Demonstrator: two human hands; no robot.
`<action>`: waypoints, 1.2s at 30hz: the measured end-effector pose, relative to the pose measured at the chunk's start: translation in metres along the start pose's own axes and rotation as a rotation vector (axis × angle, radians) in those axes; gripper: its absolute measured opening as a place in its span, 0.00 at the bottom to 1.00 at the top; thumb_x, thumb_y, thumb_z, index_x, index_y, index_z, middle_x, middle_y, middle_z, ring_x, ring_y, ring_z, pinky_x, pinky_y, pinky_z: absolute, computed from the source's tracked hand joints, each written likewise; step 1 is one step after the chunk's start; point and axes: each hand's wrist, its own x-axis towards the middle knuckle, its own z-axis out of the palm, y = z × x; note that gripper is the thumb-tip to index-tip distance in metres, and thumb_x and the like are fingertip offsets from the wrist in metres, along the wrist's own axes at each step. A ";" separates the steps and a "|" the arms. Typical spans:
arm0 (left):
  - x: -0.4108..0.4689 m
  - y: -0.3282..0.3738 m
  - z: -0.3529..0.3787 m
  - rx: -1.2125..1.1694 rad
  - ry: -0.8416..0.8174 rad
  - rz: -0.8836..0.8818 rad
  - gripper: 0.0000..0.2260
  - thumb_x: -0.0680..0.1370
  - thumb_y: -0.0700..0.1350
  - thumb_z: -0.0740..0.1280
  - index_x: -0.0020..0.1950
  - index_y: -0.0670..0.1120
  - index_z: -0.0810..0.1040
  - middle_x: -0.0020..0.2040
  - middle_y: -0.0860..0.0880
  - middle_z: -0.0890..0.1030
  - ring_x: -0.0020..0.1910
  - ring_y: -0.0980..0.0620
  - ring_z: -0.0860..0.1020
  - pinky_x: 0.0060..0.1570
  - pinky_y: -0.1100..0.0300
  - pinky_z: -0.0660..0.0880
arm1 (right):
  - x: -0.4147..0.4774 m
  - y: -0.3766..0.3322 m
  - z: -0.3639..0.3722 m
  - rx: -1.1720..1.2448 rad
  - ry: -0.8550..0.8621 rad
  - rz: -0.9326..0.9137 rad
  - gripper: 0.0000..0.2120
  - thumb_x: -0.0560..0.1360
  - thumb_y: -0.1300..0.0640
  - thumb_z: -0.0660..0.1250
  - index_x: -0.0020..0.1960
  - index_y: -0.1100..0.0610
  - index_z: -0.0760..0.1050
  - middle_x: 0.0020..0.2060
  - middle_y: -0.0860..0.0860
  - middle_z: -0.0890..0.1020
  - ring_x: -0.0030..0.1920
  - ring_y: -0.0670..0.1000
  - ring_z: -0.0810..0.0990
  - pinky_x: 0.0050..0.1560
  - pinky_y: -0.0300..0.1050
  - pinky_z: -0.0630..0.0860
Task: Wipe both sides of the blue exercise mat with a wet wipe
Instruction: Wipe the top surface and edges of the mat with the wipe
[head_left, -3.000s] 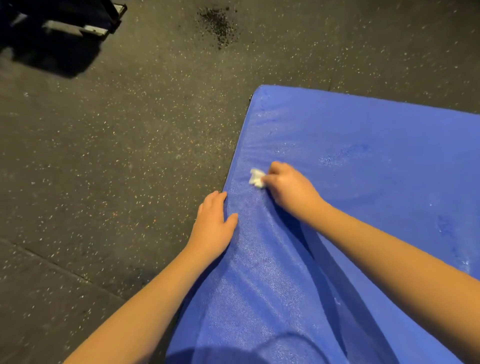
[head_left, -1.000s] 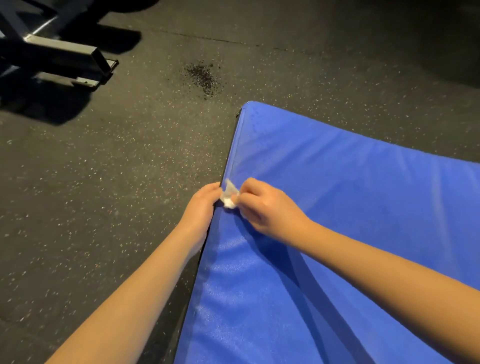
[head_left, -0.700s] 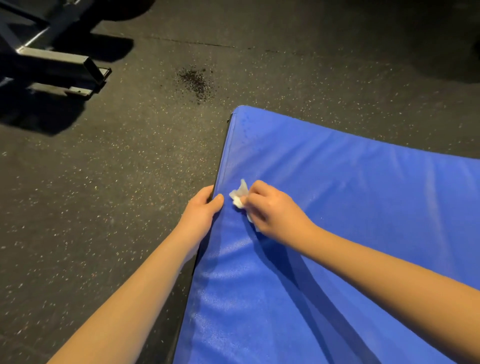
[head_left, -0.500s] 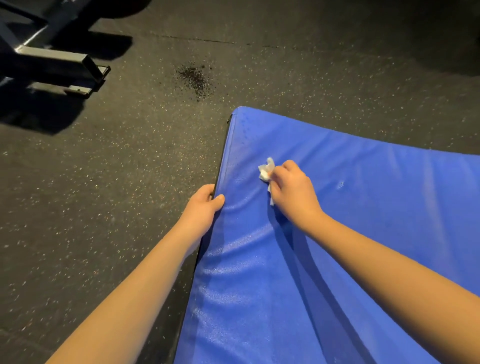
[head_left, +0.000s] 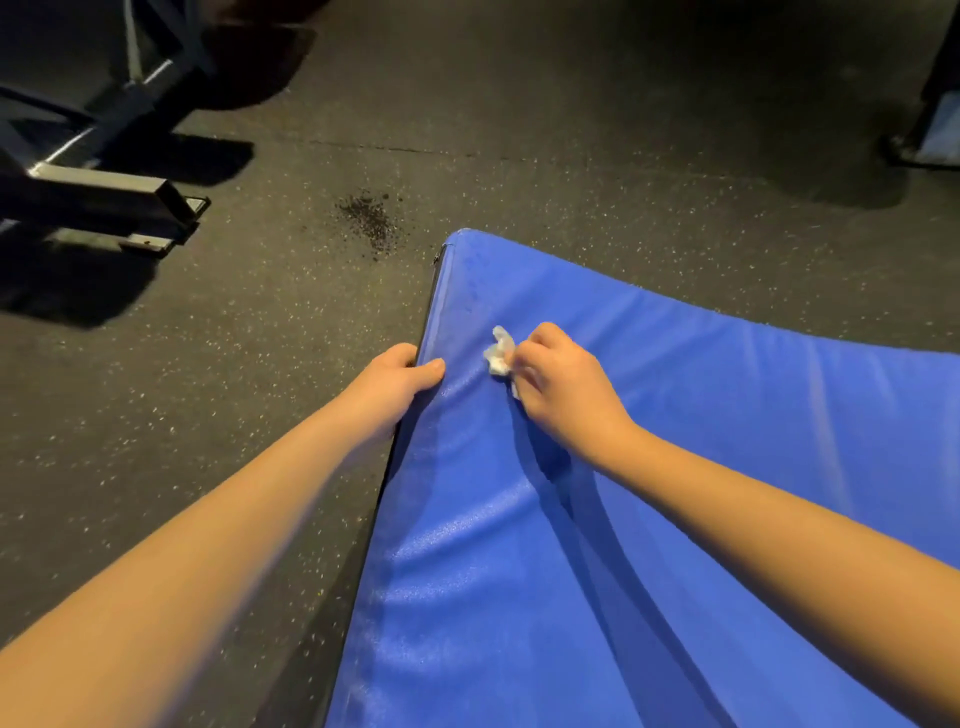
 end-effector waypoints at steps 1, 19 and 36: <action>0.001 0.006 -0.001 0.013 0.007 0.004 0.06 0.79 0.45 0.65 0.44 0.47 0.71 0.41 0.48 0.76 0.40 0.50 0.74 0.39 0.59 0.67 | 0.013 0.005 -0.002 -0.018 0.043 0.124 0.06 0.75 0.65 0.61 0.40 0.65 0.74 0.38 0.55 0.69 0.35 0.59 0.71 0.34 0.47 0.62; 0.000 0.004 0.017 -0.125 0.090 0.191 0.08 0.82 0.42 0.60 0.57 0.48 0.76 0.50 0.51 0.82 0.46 0.55 0.80 0.44 0.62 0.74 | 0.052 -0.039 -0.002 0.089 0.010 0.114 0.09 0.75 0.63 0.61 0.36 0.61 0.72 0.38 0.57 0.76 0.41 0.56 0.75 0.41 0.49 0.71; -0.023 0.005 0.021 -0.160 0.078 0.242 0.16 0.82 0.52 0.59 0.48 0.39 0.72 0.45 0.47 0.73 0.43 0.52 0.70 0.46 0.55 0.68 | 0.096 -0.032 -0.035 -0.026 0.138 0.166 0.10 0.76 0.67 0.59 0.50 0.64 0.79 0.43 0.54 0.69 0.31 0.48 0.71 0.34 0.30 0.68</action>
